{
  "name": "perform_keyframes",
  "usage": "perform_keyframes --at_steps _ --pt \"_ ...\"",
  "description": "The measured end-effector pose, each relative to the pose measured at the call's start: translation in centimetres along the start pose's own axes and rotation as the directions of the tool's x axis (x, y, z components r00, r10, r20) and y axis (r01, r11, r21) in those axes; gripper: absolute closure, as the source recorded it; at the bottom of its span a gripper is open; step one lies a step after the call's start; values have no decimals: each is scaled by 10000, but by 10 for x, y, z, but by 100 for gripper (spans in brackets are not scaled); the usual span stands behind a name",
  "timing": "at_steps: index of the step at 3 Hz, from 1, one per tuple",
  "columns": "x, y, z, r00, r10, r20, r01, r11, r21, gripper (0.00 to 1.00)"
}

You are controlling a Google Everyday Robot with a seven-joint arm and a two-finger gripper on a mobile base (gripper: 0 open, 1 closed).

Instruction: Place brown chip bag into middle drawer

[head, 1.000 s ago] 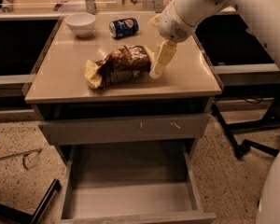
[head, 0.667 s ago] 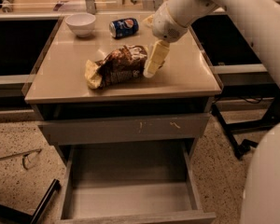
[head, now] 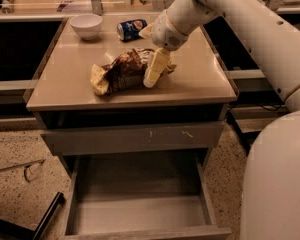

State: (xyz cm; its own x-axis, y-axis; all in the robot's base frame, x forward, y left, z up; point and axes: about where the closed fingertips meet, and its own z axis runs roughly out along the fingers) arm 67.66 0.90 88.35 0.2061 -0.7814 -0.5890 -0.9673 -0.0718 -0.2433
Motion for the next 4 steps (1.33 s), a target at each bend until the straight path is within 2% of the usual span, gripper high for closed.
perform_keyframes --at_steps 1,4 --pt "-3 2 6 9996 136 228 -132 9998 -168 9" --pt "-3 2 6 9996 142 235 -138 9998 -172 79"
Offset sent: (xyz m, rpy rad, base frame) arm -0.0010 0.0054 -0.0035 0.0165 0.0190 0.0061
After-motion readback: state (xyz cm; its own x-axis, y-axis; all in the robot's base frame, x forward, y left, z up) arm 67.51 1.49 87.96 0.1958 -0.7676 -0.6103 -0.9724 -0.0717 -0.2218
